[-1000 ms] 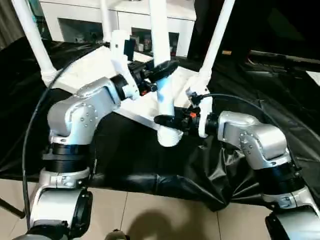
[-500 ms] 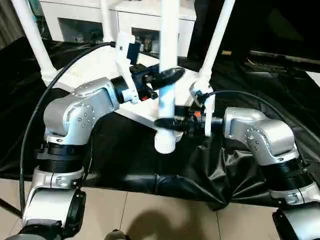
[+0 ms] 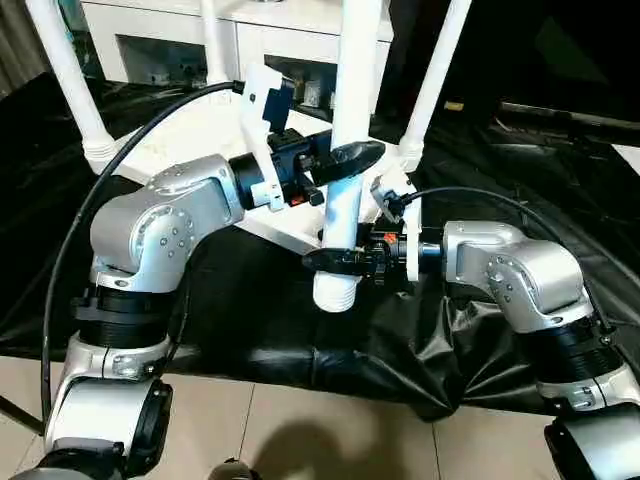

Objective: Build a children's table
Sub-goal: Pick table leg

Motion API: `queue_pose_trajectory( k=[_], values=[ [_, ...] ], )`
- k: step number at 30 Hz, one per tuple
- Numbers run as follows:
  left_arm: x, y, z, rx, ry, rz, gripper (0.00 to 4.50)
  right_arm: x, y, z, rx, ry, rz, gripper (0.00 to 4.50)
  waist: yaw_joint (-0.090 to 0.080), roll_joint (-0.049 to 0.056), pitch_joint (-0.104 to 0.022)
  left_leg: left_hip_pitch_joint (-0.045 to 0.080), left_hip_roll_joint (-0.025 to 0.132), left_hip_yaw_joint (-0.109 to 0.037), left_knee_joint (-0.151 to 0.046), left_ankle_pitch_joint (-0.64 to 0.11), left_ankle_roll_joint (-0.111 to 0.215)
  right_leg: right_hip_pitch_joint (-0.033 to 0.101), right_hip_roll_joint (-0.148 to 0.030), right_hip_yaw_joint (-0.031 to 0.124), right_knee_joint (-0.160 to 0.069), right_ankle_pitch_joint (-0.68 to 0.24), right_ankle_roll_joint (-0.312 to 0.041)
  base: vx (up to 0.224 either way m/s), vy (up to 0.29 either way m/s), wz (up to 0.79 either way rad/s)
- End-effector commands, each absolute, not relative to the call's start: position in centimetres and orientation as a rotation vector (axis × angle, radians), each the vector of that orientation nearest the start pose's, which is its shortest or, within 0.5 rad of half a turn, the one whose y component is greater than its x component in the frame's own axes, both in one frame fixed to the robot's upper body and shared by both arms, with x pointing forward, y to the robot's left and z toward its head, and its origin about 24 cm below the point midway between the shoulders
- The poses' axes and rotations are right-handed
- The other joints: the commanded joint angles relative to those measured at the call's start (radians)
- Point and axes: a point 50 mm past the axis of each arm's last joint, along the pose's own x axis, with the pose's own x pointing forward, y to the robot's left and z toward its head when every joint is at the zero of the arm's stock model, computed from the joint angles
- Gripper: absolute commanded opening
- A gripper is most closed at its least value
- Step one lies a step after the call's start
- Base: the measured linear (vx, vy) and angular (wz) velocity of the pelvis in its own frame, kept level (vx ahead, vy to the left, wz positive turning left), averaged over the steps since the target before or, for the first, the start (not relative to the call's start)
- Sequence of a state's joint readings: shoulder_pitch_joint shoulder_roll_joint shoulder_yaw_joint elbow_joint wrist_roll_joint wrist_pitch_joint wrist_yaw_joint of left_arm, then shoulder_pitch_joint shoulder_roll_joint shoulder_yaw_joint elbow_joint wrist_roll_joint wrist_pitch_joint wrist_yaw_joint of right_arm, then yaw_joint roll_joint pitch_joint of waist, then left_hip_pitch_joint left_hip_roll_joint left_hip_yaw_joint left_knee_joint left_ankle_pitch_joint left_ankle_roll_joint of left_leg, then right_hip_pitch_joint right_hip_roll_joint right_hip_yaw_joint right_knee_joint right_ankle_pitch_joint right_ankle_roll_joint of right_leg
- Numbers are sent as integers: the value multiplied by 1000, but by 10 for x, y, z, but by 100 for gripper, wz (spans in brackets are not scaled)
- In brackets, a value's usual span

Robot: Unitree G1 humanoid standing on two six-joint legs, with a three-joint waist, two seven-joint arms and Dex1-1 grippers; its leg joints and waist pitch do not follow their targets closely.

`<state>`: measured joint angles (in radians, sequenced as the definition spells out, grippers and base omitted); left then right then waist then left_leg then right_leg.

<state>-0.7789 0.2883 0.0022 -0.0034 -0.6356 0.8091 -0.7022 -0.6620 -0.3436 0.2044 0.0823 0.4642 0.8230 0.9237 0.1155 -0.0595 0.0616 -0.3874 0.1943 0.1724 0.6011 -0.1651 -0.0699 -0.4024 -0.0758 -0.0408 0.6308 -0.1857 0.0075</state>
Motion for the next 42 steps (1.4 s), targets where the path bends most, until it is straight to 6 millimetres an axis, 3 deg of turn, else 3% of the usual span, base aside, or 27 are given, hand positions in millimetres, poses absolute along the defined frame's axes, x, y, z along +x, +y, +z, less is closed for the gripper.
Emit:
queue_pose_trajectory(
  k=[1, 13, 23, 24, 26, 28, 29, 31, 32, 33, 34, 35, 40, 42],
  values=[
    [320, 89, 221, -177, 5, -1164, 180, 312, -91, 144, 59, 370, 1257, 271, 2, 6, -75, 22, 24, -2, -69, -146, -55, 48, -53, 32, -65, -145, -171, 0, 0, 0],
    [323, 93, 223, -177, -5, -1144, 180, 312, -92, 143, 73, 370, 1235, 187, 1, 9, -76, 24, 24, -3, -69, -159, -61, 48, -52, 32, -65, -135, -179, 0, 0, 0],
    [329, 101, 227, -182, -44, -1058, 180, 314, -93, 144, 74, 360, 1218, 185, 1, 10, -77, 24, 24, -2, -68, -154, -60, 50, -52, 32, -63, -111, -187, 0, 0, 0],
    [330, 101, 227, -184, -45, -1053, 214, 314, -93, 144, 74, 360, 1218, 185, 1, 10, -76, 23, 24, -3, -69, -154, -61, 51, -52, 32, -62, -109, -187, 0, 0, 0],
    [330, 103, 229, -242, -42, -1062, 249, 315, -93, 144, 74, 355, 1214, 185, 1, 8, -76, 22, 23, -2, -68, -157, -61, 51, -52, 32, -63, -113, -189, 0, 0, 0],
    [326, 103, 230, -295, -55, -1102, 249, 315, -94, 145, 76, 348, 1208, 184, 1, 9, -76, 22, 23, -3, -68, -152, -59, 51, -52, 31, -62, -113, -190, 0, 0, 0],
    [326, 104, 234, -351, -129, -1110, 253, 316, -94, 146, 82, 339, 1200, 184, 1, 3, -77, 22, 22, -2, -67, -150, -58, 52, -52, 31, -63, -112, -195, 0, 0, 0],
    [329, 110, 241, -472, -290, -1063, 275, 319, -95, 148, 100, 319, 1173, 184, 4, 2, -77, 18, 23, -2, -66, -146, -53, 56, -57, 32, -67, -106, -209, 0, 0, 0],
    [332, 119, 245, -645, -370, -1024, 279, 321, -96, 149, 117, 299, 1137, 184, 5, 6, -79, 19, 23, -3, -65, -142, -52, 55, -55, 31, -62, -89, -209, 0, 0, 0],
    [332, 119, 245, -645, -370, -1024, 279, 321, -96, 149, 117, 299, 1137, 184, 2, 3, -77, 17, 21, 0, -65, -142, -52, 54, -54, 32, -63, -84, -213, 0, 0, 0],
    [336, 128, 246, -826, -420, -983, 279, 325, -98, 150, 141, 279, 1090, 184, 4, 3, -79, 20, 21, -1, -64, -153, -50, 55, -54, 31, -64, -88, -213, 0, 0, 0],
    [336, 132, 244, -865, -438, -974, 279, 326, -100, 151, 158, 268, 1063, 184, 3, 4, -78, 19, 19, 0, -62, -153, -52, 53, -54, 32, -61, -85, -218, 0, 0, 0],
    [337, 134, 232, -851, -393, -958, 279, 331, -106, 151, 172, 229, 966, 184, 1, 15, -79, 26, 22, -2, -67, -166, -58, 50, -49, 31, -66, -109, -186, 0, 0, 0],
    [351, 134, 212, -632, -245, -821, 279, 335, -113, 149, 113, 204, 882, 184, -2, 17, -77, 27, 23, -3, -70, -175, -58, 47, -45, 32, -70, -125, -146, 0, 0, 0]
  ],
)
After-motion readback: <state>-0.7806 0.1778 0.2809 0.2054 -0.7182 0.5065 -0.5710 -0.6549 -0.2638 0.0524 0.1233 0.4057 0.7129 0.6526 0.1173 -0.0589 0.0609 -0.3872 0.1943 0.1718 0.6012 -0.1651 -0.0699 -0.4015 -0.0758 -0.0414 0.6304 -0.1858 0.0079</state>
